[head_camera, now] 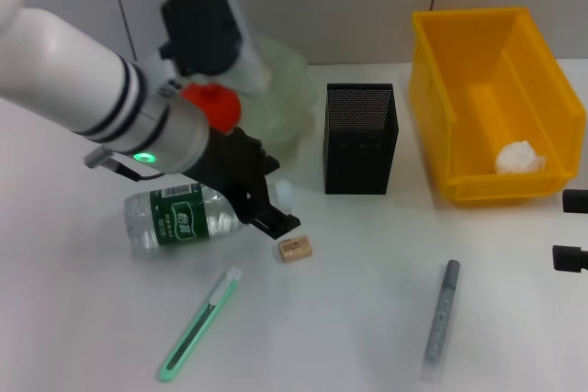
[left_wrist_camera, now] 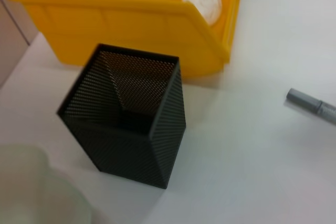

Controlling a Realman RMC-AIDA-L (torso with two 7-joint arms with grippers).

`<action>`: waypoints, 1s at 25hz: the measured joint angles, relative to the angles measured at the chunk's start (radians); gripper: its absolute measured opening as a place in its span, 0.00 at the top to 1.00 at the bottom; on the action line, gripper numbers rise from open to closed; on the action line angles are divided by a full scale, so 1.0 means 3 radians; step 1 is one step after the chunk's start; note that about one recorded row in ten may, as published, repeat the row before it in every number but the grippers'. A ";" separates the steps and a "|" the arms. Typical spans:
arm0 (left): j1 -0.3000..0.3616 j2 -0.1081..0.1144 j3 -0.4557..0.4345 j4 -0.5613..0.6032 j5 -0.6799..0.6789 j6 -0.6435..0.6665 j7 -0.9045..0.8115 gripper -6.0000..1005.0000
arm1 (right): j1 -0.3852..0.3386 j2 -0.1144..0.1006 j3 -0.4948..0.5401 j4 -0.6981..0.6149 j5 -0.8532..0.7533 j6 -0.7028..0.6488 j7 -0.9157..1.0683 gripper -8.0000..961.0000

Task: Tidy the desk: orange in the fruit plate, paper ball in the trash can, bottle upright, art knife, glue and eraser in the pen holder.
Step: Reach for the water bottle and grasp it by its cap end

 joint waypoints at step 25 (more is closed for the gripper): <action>-0.0118 -0.0007 0.1110 -0.0744 0.0219 -0.1544 0.0050 0.29 | 0.0144 -0.0014 0.0004 0.0267 -0.0078 0.0161 -0.0017 0.19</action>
